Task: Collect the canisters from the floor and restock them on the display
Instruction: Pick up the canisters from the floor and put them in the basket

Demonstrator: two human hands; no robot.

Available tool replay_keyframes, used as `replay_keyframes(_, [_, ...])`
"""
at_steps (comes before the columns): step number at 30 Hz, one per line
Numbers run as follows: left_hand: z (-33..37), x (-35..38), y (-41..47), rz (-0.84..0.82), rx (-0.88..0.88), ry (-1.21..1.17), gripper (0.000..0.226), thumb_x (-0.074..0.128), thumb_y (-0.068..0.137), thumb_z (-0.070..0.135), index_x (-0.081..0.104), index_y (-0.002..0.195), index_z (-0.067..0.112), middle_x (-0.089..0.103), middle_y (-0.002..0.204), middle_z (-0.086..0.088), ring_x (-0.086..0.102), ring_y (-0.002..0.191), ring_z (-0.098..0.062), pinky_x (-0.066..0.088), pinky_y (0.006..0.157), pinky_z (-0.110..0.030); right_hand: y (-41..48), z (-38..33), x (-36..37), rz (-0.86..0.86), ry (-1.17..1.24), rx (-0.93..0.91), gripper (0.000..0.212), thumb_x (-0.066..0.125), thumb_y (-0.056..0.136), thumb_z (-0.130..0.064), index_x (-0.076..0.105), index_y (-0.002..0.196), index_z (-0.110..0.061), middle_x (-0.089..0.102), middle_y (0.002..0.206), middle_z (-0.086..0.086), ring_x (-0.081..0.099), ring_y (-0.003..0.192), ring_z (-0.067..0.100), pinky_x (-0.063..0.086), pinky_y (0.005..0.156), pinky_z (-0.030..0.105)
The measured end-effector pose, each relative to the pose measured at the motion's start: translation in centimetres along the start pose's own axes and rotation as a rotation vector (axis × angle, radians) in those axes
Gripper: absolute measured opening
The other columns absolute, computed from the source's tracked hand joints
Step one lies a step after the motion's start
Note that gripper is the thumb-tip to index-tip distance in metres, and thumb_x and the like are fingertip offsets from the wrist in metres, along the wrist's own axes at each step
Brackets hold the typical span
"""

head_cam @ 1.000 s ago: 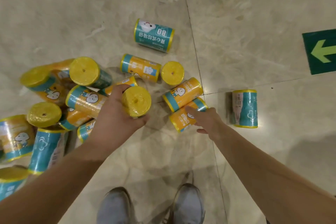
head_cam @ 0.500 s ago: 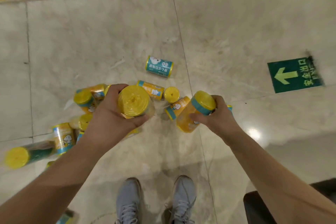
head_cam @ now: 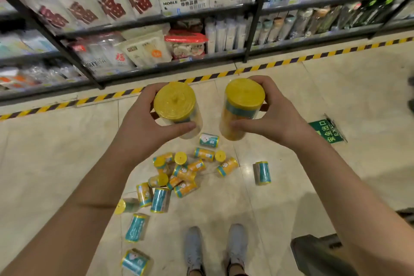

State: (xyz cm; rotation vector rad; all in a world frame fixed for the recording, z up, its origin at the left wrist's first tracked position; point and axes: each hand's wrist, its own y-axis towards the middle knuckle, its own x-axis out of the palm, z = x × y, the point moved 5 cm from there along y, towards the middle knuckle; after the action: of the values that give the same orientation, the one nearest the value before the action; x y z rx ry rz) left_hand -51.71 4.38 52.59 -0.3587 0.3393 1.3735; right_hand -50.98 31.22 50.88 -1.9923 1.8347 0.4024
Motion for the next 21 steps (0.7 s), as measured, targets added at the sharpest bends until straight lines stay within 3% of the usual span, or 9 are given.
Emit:
replay_keyframes(3, [7.5,-4.9,-2.5,0.032,0.045,-0.031,0.078,0.091,0.057,0.041,0.055,0.127,0.037,0.064,0.119,0.02,0.061,0.111,0.001,0.052,0.097,-0.026,-2.1,-9.3,-3.0,0.02,-0.027,-0.108,0.082,0.095,0.065,-0.034,0.047,0.131,-0.036,0.059,0.123,-0.018,0.056,0.11,-0.002,0.048,0.091,0.02])
replay_keyframes(6, [12.8,-8.9,-5.9,0.074,0.078,-0.062,0.072,0.092,0.056,0.044,0.057,0.119,0.047,0.066,0.114,0.023,0.063,0.109,-0.001,0.054,0.097,-0.034,-4.6,-16.9,-4.4,0.04,-0.027,-0.191,0.083,0.094,0.065,-0.041,0.047,0.132,-0.038,0.058,0.123,-0.023,0.056,0.11,-0.005,0.05,0.095,0.024])
replay_keyframes(14, [19.4,-16.6,-10.9,0.326,0.145,-0.142,0.068,0.087,0.051,0.049,0.061,0.114,0.053,0.069,0.11,0.025,0.064,0.105,0.001,0.056,0.084,-0.028,-6.7,-28.3,-3.7,0.061,0.055,-0.421,0.081,0.088,0.06,-0.053,0.051,0.131,-0.041,0.061,0.119,-0.024,0.059,0.108,-0.004,0.052,0.088,0.02])
replay_keyframes(18, [20.6,-18.6,-14.1,0.454,0.158,-0.173,0.071,0.087,0.056,0.043,0.06,0.122,0.048,0.069,0.112,0.023,0.065,0.106,0.001,0.057,0.081,-0.024,-6.4,-31.6,-2.1,-0.023,0.118,-0.508,0.084,0.087,0.059,-0.055,0.051,0.134,-0.041,0.061,0.122,-0.023,0.059,0.108,-0.006,0.048,0.083,0.013])
replay_keyframes(21, [20.6,-19.5,-17.3,0.611,0.128,-0.174,0.071,0.094,0.055,0.048,0.06,0.118,0.041,0.07,0.109,0.02,0.067,0.103,-0.002,0.057,0.078,-0.022,-6.4,-33.7,-0.5,-0.147,0.152,-0.587,0.073,0.088,0.066,-0.048,0.053,0.13,-0.045,0.062,0.12,-0.025,0.058,0.109,-0.006,0.049,0.082,0.011])
